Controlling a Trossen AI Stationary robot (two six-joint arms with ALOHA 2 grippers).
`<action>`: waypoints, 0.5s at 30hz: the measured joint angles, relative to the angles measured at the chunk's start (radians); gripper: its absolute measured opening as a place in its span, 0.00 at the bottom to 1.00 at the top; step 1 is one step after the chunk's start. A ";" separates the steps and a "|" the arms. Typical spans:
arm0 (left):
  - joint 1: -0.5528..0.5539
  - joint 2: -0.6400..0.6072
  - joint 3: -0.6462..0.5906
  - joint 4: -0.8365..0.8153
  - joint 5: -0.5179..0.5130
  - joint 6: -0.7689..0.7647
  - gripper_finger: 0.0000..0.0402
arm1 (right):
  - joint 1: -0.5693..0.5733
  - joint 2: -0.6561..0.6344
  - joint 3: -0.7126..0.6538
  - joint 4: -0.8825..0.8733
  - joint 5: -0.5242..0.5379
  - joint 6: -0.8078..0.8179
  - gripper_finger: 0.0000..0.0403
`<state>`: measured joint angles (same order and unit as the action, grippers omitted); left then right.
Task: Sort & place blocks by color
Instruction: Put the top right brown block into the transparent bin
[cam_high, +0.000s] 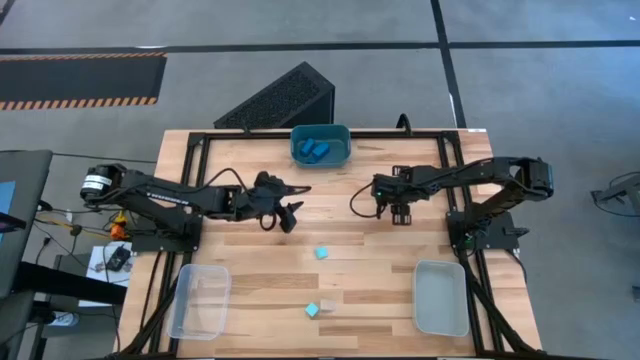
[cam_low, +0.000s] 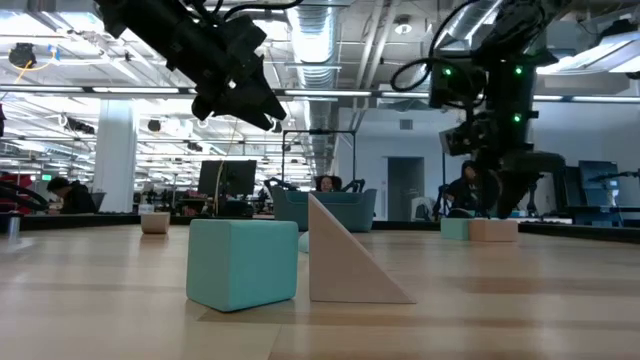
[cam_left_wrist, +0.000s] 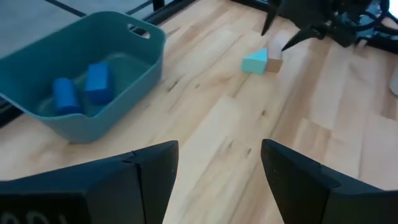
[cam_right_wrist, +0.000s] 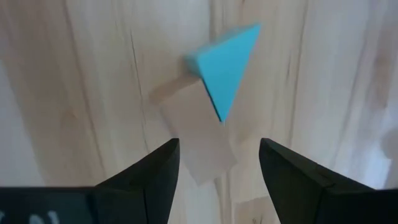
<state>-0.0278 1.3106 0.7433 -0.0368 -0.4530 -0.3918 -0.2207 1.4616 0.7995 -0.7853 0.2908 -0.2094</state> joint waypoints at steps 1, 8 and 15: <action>0.005 0.000 0.000 0.001 -0.001 0.007 0.55 | 0.000 0.000 -0.007 0.003 0.000 -0.009 0.61; 0.047 0.000 0.000 0.001 -0.005 -0.031 0.55 | -0.006 0.000 -0.043 0.066 -0.069 -0.045 0.61; 0.065 0.000 0.000 0.011 -0.004 -0.092 0.55 | -0.047 0.000 -0.074 0.104 -0.101 -0.049 0.61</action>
<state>0.0372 1.3106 0.7433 -0.0256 -0.4572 -0.4841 -0.2675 1.4616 0.7251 -0.6811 0.1893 -0.2588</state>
